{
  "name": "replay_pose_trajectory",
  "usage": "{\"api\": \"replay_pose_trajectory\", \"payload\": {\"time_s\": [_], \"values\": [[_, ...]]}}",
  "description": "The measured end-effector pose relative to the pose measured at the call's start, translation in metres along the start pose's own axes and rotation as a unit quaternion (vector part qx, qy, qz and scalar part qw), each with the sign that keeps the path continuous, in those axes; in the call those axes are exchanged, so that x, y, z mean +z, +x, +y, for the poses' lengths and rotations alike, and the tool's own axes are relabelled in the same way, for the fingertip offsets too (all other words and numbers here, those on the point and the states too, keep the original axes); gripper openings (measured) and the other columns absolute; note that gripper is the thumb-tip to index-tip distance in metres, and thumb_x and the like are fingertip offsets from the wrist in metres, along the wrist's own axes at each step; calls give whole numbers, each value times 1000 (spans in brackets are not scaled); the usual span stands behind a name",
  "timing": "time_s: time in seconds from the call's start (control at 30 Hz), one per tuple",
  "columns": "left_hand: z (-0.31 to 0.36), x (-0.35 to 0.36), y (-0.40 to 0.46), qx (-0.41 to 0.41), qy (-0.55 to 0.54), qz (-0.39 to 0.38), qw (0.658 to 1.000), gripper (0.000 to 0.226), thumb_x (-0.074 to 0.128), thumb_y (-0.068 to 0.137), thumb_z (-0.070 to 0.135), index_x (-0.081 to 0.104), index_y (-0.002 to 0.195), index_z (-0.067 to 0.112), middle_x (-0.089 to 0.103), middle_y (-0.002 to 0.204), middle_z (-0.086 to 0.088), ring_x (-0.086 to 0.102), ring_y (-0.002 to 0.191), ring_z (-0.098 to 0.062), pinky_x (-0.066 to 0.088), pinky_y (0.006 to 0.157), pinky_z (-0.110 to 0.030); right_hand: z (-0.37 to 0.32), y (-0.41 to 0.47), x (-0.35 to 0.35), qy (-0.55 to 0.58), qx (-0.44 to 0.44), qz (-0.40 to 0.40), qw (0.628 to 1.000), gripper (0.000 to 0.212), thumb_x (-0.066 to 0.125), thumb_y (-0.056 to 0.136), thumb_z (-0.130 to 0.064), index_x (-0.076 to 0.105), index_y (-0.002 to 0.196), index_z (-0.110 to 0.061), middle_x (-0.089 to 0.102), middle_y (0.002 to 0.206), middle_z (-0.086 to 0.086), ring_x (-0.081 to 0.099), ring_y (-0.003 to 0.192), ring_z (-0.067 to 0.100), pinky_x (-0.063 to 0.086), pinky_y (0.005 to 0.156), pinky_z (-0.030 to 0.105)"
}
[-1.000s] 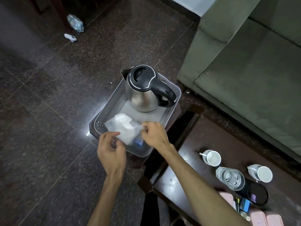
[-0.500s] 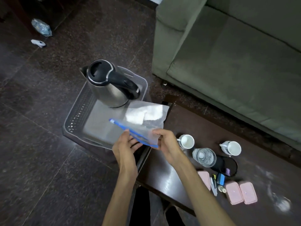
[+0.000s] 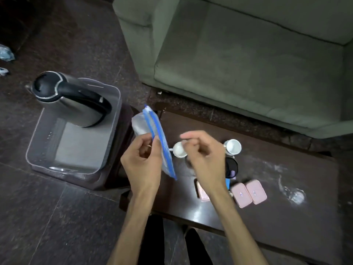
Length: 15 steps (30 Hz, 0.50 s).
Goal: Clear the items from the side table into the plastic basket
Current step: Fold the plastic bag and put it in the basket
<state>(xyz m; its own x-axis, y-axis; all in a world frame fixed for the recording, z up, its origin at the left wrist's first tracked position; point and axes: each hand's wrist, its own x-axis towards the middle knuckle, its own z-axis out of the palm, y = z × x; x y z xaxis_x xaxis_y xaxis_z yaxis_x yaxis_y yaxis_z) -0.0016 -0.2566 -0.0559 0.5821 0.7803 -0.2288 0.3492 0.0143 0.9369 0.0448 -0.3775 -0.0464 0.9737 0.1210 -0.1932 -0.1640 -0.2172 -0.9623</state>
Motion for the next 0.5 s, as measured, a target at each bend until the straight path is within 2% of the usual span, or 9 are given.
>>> {"api": "replay_pose_trajectory", "payload": {"time_s": [0.07,0.1,0.13,0.2,0.27,0.33,0.4,0.47,0.5], "values": [[7,2,-10,37,31,-28,998,9,72,95,14,78,93,20,76,77,-1,68,66,-13,55,67,-25,-16,-4,-8,-68,-16,-131,989,21,63,88,-18,79,91,-29,67,57,5,54,49,14,45,55,25],[9,2,-15,47,37,-34,998,7,72,96,14,79,98,16,77,80,-4,70,68,-16,57,68,-29,-21,-4,-13,-134,-4,-164,977,20,62,88,-20,79,94,-29,66,54,0,56,47,11,49,57,26],[9,2,-19,50,34,-36,998,9,72,96,13,78,102,12,77,81,-6,69,68,-18,57,68,-32,-24,-3,-19,-214,11,-173,961,21,61,88,-26,79,99,-28,67,55,-3,62,53,11,54,62,28],[7,3,-26,54,30,-37,997,12,72,95,12,78,105,10,75,81,-9,66,66,-17,57,66,-32,-24,-3,-33,-354,41,-166,919,29,62,87,-41,78,101,-22,71,69,1,69,78,23,56,75,35],[3,6,-36,64,40,-39,996,11,73,94,10,78,103,12,75,80,-8,65,64,-15,56,64,-29,-18,-8,-45,-426,86,-152,888,38,61,88,-50,63,79,-13,64,74,3,58,82,34,47,70,37],[-2,11,-47,84,48,-37,995,12,72,93,11,78,101,17,75,79,-2,64,62,-9,55,63,-23,-11,-16,-53,-457,107,-137,872,39,61,89,-47,51,72,-13,60,79,4,51,82,36,41,68,36],[-6,17,-59,103,54,-39,992,12,71,91,17,76,99,23,74,78,4,64,61,-7,54,63,-22,-6,-22,-57,-433,111,-133,885,27,61,88,-41,68,88,-15,70,94,4,62,94,34,52,75,37],[-10,24,-74,119,56,-58,990,13,69,89,20,76,98,27,73,76,3,66,62,-12,58,63,-33,-1,-21,-60,-353,136,-137,916,33,62,85,-37,74,111,-20,76,99,6,69,101,28,58,83,36],[-12,27,-81,128,60,-69,988,13,69,89,21,76,98,29,72,76,1,68,63,-19,60,64,-40,2,-19,-61,-313,148,-147,927,37,62,83,-36,72,113,-18,77,94,7,71,96,26,58,79,35]]}}
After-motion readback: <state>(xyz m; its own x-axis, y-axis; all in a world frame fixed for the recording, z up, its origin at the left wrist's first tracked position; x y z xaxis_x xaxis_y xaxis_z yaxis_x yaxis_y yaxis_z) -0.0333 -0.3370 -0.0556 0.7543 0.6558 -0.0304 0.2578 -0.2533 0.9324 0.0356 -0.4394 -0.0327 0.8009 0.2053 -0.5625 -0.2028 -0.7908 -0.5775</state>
